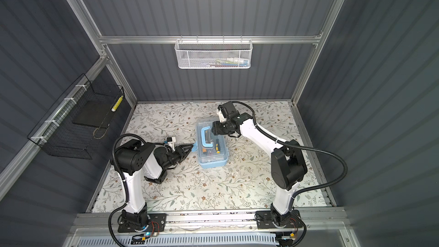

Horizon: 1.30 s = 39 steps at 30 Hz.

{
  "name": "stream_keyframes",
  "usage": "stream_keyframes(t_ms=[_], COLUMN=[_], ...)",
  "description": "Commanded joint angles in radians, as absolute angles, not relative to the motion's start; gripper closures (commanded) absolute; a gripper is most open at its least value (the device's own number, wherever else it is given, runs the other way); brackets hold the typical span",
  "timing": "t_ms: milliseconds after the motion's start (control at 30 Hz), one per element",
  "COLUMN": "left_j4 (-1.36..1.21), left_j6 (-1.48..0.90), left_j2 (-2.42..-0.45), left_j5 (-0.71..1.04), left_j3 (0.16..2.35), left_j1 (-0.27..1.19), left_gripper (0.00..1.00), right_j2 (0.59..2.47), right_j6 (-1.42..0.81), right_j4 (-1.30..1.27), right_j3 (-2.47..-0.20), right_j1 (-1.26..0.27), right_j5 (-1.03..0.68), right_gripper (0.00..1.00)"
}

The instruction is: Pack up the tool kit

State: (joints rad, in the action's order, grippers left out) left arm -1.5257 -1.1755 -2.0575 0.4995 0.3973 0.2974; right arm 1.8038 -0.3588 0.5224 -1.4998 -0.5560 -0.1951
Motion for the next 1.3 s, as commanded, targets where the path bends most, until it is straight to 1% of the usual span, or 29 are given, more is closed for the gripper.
stream_keyframes(t_ms=[0,200,300,500,733,833,1033,1267], left_j4=[-1.459,-1.291,-1.248,-1.293,-1.338,-1.322,-1.307,-1.247], left_j6=[-1.159,-1.076,-1.057,-1.082,-1.11,-1.105,-1.105,-1.092], left_j2=[-2.076,-1.993,-1.978,-2.022,-2.049,-2.037,-2.006,-1.933], left_j5=[0.522,0.526,0.534,0.55,0.559,0.559,0.56,0.551], left_j3=[0.396,0.412,0.426,0.441,0.443,0.447,0.441,0.431], left_j1=[0.299,0.298,0.299,0.299,0.299,0.299,0.298,0.299], left_gripper=[0.68,0.71,0.71,0.72,0.77,0.78,0.84,0.83], right_j2=[1.807,1.808,1.811,1.817,1.819,1.822,1.818,1.801], right_j6=[-0.362,-0.364,-0.362,-0.362,-0.362,-0.362,-0.368,-0.37], right_j4=[0.513,0.511,0.51,0.507,0.501,0.501,0.49,0.485], right_j3=[-1.489,-1.492,-1.494,-1.49,-1.48,-1.48,-1.467,-1.456], right_j1=[-0.549,-0.548,-0.548,-0.546,-0.539,-0.536,-0.535,-0.535], right_j5=[-0.199,-0.197,-0.196,-0.195,-0.197,-0.197,-0.199,-0.198], right_gripper=[0.41,0.4,0.4,0.4,0.4,0.4,0.4,0.41])
